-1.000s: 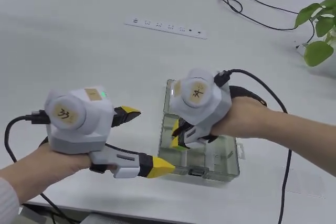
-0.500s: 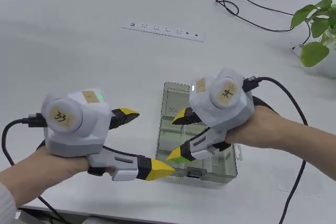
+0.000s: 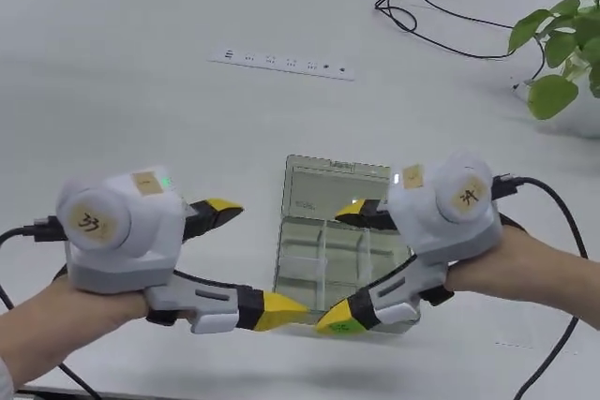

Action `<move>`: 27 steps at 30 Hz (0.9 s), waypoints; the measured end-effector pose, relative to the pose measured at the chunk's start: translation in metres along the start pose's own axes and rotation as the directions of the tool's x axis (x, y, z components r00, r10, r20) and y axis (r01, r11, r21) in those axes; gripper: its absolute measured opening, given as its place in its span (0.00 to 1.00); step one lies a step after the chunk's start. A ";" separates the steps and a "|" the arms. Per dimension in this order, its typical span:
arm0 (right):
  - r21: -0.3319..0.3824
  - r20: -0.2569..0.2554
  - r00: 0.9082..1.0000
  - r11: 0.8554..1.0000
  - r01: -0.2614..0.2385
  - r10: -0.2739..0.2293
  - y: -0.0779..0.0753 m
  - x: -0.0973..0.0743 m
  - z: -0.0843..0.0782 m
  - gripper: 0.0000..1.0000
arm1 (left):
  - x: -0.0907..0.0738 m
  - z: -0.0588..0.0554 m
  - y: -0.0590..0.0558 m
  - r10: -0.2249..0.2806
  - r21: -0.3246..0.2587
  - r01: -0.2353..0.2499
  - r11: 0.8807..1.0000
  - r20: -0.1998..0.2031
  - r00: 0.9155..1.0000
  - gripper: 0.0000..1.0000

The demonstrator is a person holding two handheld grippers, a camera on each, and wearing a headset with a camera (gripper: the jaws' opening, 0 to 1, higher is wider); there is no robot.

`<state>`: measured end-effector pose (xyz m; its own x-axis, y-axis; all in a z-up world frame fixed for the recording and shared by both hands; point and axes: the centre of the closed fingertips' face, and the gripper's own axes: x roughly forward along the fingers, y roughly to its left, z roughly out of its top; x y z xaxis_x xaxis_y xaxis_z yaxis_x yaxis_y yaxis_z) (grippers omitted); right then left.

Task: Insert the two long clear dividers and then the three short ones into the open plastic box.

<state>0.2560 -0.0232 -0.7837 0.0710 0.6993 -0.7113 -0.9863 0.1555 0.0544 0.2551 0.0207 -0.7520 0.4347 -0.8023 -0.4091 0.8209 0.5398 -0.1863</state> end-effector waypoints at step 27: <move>0.192 0.037 0.980 0.964 0.186 -0.197 -0.029 -0.092 -0.083 1.00 | -0.011 0.004 -0.003 0.025 -0.022 -0.025 0.999 0.017 1.000 0.92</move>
<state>0.2661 -0.1501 -0.7787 0.2692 0.6801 -0.6819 -0.9086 0.4141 0.0543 0.2497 0.0271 -0.7434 0.4616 -0.7928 -0.3979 0.8018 0.5648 -0.1954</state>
